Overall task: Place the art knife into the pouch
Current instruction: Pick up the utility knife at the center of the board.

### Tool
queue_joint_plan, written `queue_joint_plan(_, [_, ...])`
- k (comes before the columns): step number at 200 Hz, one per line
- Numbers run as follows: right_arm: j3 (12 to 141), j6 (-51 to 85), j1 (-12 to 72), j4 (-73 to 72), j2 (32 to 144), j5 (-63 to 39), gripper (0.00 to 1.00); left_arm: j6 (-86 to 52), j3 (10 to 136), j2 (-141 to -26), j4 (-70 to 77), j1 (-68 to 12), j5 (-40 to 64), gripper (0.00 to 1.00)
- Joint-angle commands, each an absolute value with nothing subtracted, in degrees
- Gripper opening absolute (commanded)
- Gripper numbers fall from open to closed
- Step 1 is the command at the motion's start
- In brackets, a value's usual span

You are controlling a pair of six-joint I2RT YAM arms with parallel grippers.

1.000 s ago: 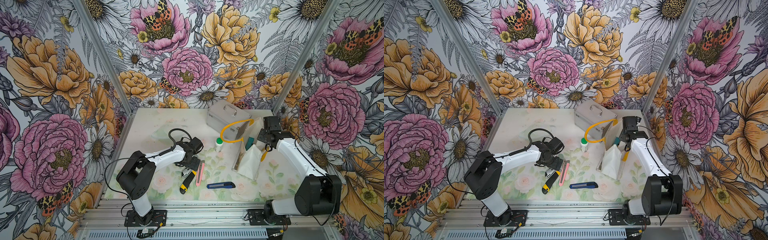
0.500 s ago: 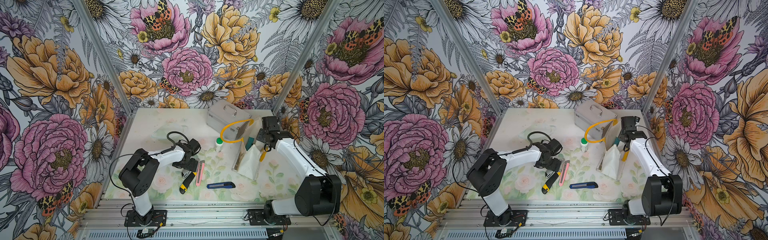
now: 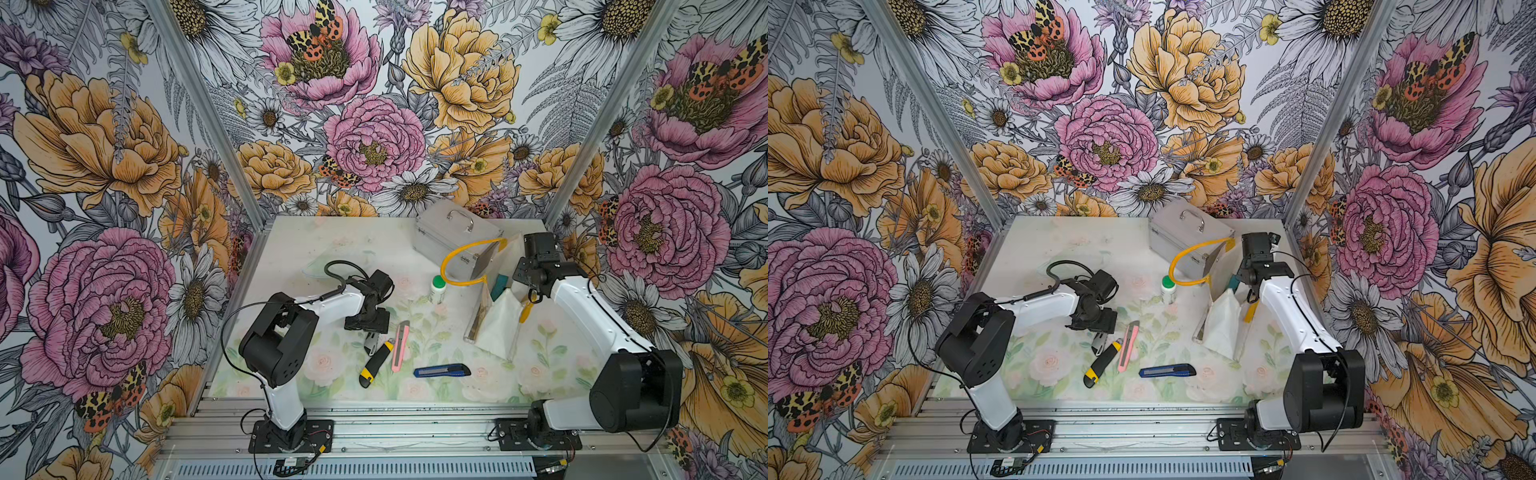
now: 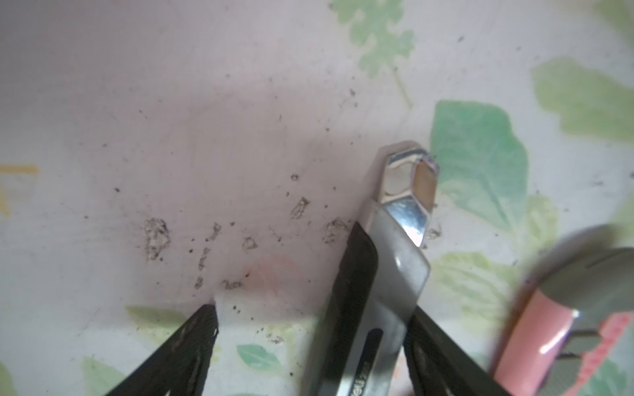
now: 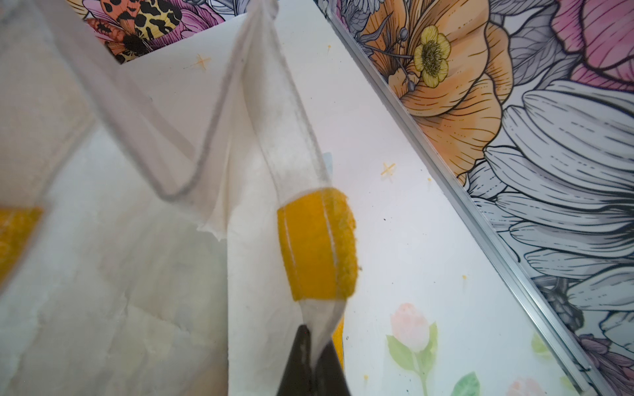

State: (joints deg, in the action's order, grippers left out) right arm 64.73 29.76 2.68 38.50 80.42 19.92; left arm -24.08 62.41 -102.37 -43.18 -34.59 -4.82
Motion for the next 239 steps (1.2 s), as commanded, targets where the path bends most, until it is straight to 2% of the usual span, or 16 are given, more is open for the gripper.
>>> queue_joint_plan(1, [65.5, 30.0, 3.1, 38.0, 80.4, 21.2, 0.00, -24.8, 60.1, -105.9, -41.6, -34.4, -2.0, 0.80])
queue_joint_plan(45, [66.1, 29.5, 3.0, 38.0, 80.9, 21.2, 0.00, -23.2, 57.8, -104.8, -41.6, -34.4, 2.0, 0.62])
queue_joint_plan(72, [66.1, 29.8, 3.1, 38.0, 81.1, 21.0, 0.00, -22.8, 57.3, -104.8, -41.6, -34.6, 3.5, 0.56])
queue_joint_plan(102, [66.0, 29.9, 3.1, 38.0, 81.1, 20.9, 0.00, -22.6, 58.0, -105.9, -41.6, -35.1, 4.0, 0.40])
queue_joint_plan(130, [65.7, 29.8, 3.1, 38.0, 80.8, 21.2, 0.00, -22.6, 58.4, -106.4, -41.6, -35.3, 4.3, 0.30])
queue_joint_plan(192, [65.6, 29.8, 3.0, 37.9, 81.2, 21.2, 0.00, -21.0, 60.8, -105.4, -42.2, -34.7, 3.4, 0.23])
queue_joint_plan(239, [65.4, 29.8, 3.1, 37.9, 81.3, 21.5, 0.00, -17.6, 72.0, -102.6, -43.8, -32.2, 1.2, 0.23])
